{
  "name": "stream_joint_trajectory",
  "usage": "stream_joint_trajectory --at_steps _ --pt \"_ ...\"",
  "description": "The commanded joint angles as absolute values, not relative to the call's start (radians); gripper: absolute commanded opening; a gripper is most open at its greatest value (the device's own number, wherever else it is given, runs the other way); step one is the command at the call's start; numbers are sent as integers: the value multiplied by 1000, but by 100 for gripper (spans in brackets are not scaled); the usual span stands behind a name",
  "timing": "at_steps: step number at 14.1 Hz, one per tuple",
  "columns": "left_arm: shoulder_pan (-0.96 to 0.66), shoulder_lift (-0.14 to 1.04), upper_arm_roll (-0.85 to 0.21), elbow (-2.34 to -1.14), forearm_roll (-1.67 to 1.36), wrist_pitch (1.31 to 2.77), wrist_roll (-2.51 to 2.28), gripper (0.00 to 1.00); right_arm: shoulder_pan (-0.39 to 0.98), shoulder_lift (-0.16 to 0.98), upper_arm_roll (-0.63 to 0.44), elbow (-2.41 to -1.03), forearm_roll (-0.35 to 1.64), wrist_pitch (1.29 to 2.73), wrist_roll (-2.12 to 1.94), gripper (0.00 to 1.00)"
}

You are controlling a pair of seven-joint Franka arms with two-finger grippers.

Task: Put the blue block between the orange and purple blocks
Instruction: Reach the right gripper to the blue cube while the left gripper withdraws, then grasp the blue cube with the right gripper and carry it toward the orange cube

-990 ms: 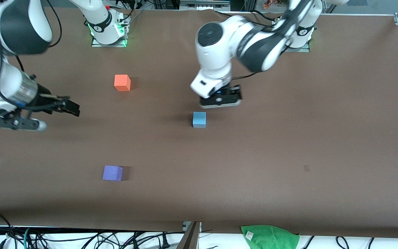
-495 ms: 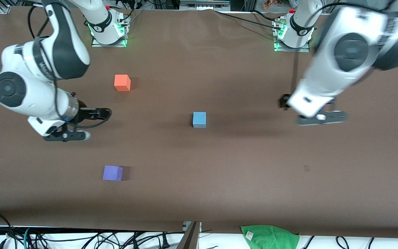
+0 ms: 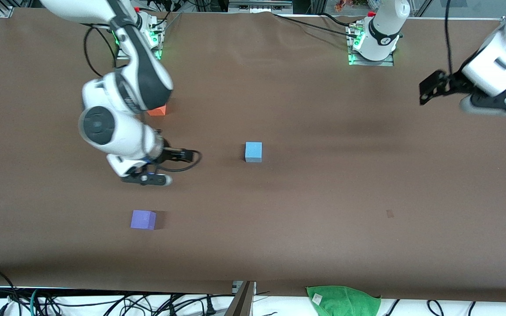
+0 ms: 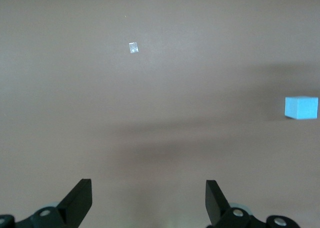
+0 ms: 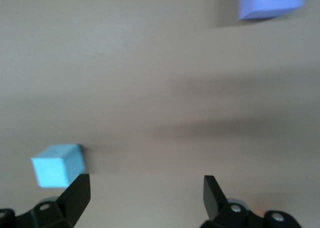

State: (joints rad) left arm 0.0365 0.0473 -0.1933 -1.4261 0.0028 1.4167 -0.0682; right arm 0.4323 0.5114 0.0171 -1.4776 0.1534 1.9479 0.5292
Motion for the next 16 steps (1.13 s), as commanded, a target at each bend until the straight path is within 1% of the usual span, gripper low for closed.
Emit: stream_joint_trajectory --at_steps 1,3,5,8,10,12,16 --pt "14 -52 -114 -1606 -69 1512 -4 100 540 583 9 -1457 157 2058 711 100" --pt "-23 -60 -51 -1688 -64 1601 -5 100 603 620 6 -1457 147 2146 797 100" --pt "-23 -122 -45 -1799 -61 1664 -11 100 639 655 6 -1457 146 2196 880 100" --pt "-23 -120 -51 -1798 -15 1638 -28 100 701 715 3 -1456 101 2293 907 100" --pt "-20 -77 -49 -1746 -14 1599 -29 100 725 736 3 -1456 57 2296 907 100" --pt "-21 -57 -52 -1723 -14 1598 -31 100 736 755 3 -1453 8 2298 904 100" --pt "-20 -49 -45 -1718 -21 1600 -32 100 761 791 2 -1416 -30 2298 903 100"
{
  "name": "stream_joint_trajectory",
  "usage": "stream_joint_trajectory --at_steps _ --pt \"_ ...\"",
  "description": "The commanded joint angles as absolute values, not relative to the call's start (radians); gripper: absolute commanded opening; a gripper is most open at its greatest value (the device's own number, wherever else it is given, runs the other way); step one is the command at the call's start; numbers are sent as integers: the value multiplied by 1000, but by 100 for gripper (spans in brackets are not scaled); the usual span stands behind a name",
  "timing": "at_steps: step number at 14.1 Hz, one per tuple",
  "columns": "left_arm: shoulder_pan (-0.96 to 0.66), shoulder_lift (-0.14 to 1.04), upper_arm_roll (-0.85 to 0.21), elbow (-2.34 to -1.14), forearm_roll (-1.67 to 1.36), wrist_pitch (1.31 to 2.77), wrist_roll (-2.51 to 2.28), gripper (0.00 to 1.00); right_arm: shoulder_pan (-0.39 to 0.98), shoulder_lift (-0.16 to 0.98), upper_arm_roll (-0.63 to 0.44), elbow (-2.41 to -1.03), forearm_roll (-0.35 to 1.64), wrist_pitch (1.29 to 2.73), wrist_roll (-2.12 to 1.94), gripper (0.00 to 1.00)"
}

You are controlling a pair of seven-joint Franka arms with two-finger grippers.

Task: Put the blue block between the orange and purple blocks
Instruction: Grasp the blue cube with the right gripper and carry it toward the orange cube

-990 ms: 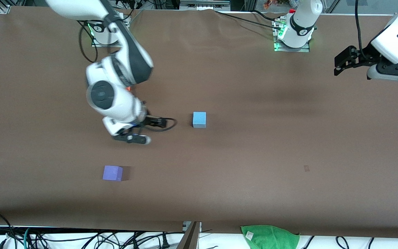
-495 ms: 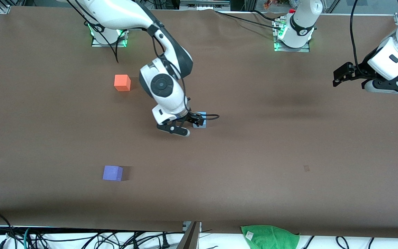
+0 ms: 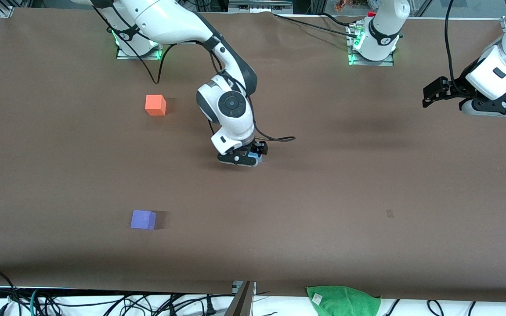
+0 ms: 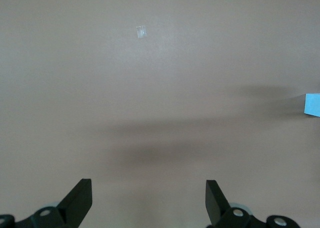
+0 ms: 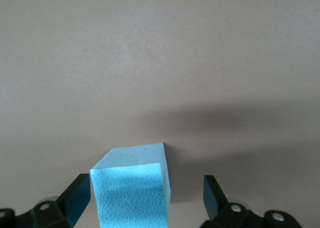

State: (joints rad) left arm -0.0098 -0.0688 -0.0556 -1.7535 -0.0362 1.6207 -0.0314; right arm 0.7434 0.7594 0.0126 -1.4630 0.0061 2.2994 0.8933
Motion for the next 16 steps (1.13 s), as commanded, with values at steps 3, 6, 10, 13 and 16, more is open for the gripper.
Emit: stream_joint_trajectory --at_steps 3,6,10,13,16 --pt "-18 -49 -43 -1717 -17 1598 -20 100 779 819 2 -1394 -41 2296 907 100" --pt "-20 -46 -44 -1718 -20 1600 -26 100 787 841 2 -1393 -43 2299 904 100" --pt "-21 -46 -51 -1717 -20 1600 -31 100 795 861 2 -1394 -43 2339 905 100" --pt "-23 -46 -52 -1717 -21 1600 -31 100 795 861 2 -1397 -72 2338 900 96" --pt "-23 -46 -52 -1717 -23 1600 -31 100 795 861 2 -1404 -75 2338 900 64"
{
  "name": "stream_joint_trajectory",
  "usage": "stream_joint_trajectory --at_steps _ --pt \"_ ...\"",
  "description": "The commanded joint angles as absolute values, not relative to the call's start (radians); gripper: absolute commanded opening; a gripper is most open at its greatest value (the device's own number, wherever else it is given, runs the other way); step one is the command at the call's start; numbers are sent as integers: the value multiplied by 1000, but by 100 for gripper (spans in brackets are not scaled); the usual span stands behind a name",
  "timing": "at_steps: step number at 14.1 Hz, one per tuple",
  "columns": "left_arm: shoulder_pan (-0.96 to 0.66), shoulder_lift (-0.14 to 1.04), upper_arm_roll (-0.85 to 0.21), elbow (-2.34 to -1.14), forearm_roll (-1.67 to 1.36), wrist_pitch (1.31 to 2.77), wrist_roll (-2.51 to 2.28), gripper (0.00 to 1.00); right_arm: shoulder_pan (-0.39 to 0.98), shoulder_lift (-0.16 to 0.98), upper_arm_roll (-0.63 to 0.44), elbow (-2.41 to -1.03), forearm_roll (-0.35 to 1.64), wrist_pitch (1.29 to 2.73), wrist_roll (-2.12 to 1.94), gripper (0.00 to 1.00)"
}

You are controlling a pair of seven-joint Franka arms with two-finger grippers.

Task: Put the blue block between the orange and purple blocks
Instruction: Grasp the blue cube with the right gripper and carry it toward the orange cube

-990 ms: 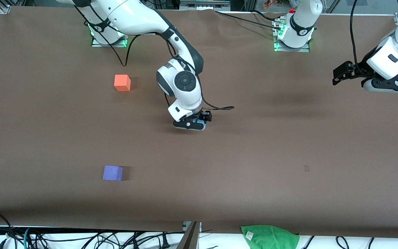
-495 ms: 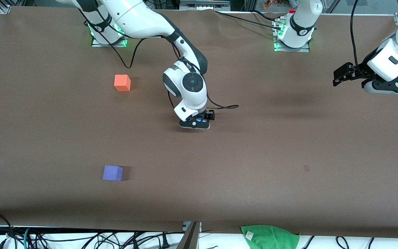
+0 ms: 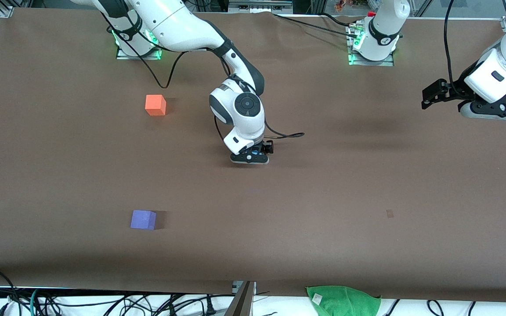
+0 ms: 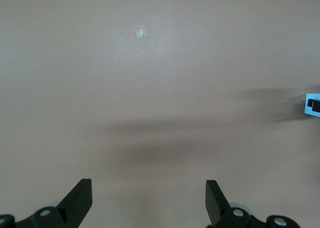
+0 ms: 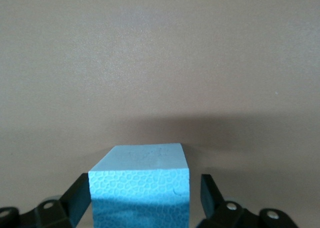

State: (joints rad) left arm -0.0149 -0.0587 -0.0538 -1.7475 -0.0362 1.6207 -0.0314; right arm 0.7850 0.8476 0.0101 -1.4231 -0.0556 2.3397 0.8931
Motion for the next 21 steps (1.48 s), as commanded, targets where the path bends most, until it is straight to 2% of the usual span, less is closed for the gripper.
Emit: stream_joint_trajectory --at_steps 1,2,4,8,10,13,16,18,21 --pt "-23 -46 -52 -1717 -23 1600 -32 100 795 859 2 -1407 -75 2338 899 55" --pt "-25 -46 -52 -1717 -25 1600 -32 100 793 858 0 -1408 -77 2338 890 47" --pt "-25 -46 -52 -1717 -25 1600 -32 100 782 848 0 -1408 -75 2327 859 41" --pt "-28 -46 -52 -1715 -26 1600 -32 100 733 764 -8 -1408 -69 2186 763 39" --pt "-28 -46 -52 -1715 -28 1600 -32 100 704 711 -46 -1414 -60 2090 665 39" --pt "-31 -46 -52 -1715 -28 1600 -32 100 641 571 -92 -1556 -52 2052 530 40" --pt "-28 -46 -52 -1715 -28 1600 -34 100 490 416 -95 -1745 55 2069 279 40" --pt "-31 -46 -52 -1715 -28 1600 -34 100 410 373 -98 -1824 77 2080 178 40" --pt "-29 -46 -52 -1715 -28 1600 -34 100 382 350 -118 -1905 77 2147 143 40"
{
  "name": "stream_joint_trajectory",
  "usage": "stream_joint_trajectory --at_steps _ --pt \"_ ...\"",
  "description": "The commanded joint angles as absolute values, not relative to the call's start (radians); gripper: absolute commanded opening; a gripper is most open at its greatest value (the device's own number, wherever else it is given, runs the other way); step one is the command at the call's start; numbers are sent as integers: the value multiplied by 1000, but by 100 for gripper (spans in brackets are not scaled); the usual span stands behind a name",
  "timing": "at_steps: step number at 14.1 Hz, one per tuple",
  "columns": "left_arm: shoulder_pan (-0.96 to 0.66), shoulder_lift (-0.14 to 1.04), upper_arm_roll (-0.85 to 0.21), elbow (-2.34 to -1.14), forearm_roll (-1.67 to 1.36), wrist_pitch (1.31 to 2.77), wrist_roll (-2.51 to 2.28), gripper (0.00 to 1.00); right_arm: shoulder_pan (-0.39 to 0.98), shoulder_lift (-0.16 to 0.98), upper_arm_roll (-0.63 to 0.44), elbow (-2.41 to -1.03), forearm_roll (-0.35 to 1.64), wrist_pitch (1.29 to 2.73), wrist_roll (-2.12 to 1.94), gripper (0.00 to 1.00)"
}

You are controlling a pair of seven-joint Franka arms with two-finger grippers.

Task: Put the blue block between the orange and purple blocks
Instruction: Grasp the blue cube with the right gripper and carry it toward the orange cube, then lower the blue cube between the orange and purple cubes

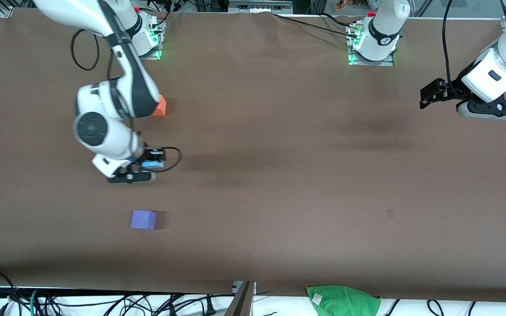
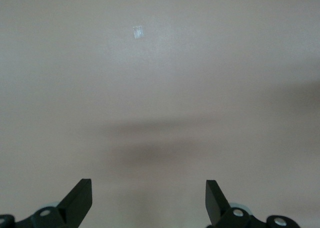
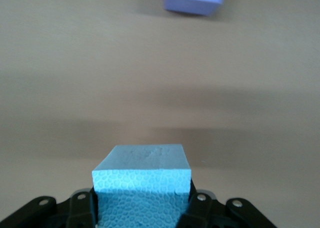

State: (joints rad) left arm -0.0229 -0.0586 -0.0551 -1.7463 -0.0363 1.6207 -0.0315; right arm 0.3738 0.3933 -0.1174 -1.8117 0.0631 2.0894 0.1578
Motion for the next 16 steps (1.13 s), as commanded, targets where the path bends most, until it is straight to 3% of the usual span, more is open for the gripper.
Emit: stream_joint_trajectory --at_steps 1,6,13,14,15,16 --pt "-31 -46 -52 -1715 -26 1598 -34 100 382 350 -120 -1939 78 2193 143 40" --pt "-29 -48 -52 -1717 -26 1597 -29 100 382 408 -124 -2103 104 2509 144 40" --pt "-31 -51 -54 -1710 -20 1583 -12 100 382 462 -123 -2106 104 2559 146 44" --pt "-31 -49 -54 -1691 -20 1560 0 100 382 463 -124 -2106 104 2560 146 50" --pt "-34 -43 -55 -1671 -14 1533 5 100 380 462 -124 -2106 104 2560 144 69" --pt "-34 -37 -55 -1661 -14 1519 3 100 380 462 -124 -2105 104 2557 152 100"
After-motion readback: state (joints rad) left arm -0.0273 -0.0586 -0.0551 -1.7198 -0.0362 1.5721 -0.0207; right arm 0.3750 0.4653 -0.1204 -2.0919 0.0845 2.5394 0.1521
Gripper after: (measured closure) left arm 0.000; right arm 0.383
